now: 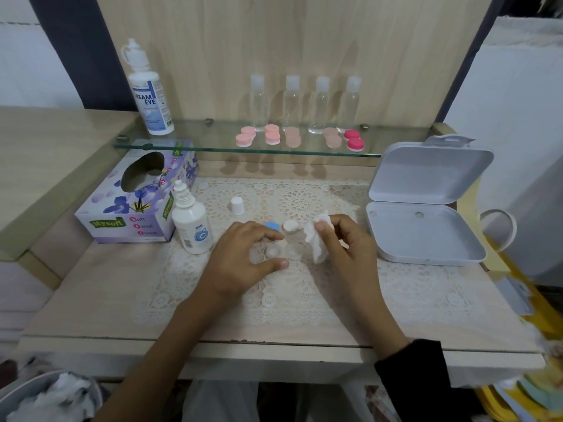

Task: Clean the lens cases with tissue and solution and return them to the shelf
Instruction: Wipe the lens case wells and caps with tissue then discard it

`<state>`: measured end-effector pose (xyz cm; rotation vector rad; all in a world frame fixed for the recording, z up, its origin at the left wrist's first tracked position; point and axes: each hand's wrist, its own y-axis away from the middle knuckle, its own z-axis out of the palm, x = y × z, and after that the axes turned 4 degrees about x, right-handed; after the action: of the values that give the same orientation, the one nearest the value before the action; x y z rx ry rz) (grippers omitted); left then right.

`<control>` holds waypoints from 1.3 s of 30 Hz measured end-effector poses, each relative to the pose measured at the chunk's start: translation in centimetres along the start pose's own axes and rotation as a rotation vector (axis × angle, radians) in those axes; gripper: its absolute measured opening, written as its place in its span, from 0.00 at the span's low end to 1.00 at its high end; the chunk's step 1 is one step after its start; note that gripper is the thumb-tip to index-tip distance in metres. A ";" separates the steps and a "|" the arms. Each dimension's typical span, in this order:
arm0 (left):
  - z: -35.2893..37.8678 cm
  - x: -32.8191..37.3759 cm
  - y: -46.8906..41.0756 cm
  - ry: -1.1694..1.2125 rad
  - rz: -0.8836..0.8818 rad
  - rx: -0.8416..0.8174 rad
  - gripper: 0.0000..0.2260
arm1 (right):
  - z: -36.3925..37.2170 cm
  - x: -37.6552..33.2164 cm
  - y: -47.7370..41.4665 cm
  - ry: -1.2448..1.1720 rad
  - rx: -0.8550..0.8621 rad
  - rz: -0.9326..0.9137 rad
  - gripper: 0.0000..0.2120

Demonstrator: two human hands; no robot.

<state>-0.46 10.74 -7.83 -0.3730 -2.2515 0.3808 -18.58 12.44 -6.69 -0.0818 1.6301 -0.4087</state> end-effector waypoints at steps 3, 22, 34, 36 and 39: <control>0.2 -0.2 0.1 -0.015 -0.006 0.007 0.20 | 0.2 0.6 0.0 0.135 -0.037 -0.009 0.04; 0.3 0.2 -0.1 0.013 -0.059 0.054 0.11 | 1.5 0.7 0.6 0.788 -0.186 -0.417 0.06; 0.3 0.6 -0.1 0.010 -0.076 0.074 0.12 | 1.4 0.6 -1.0 0.823 -0.269 -0.279 0.03; 0.3 0.6 0.0 0.018 -0.073 0.076 0.12 | 1.2 0.8 -1.3 0.760 -0.296 -0.218 0.02; 0.3 0.5 0.0 0.022 -0.073 0.071 0.12 | 1.1 1.0 -1.4 0.637 -0.311 -0.125 0.03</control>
<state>-1.00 10.85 -7.69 -0.2561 -2.2164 0.4156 -17.83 10.63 -7.28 -0.3140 2.3186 -0.2847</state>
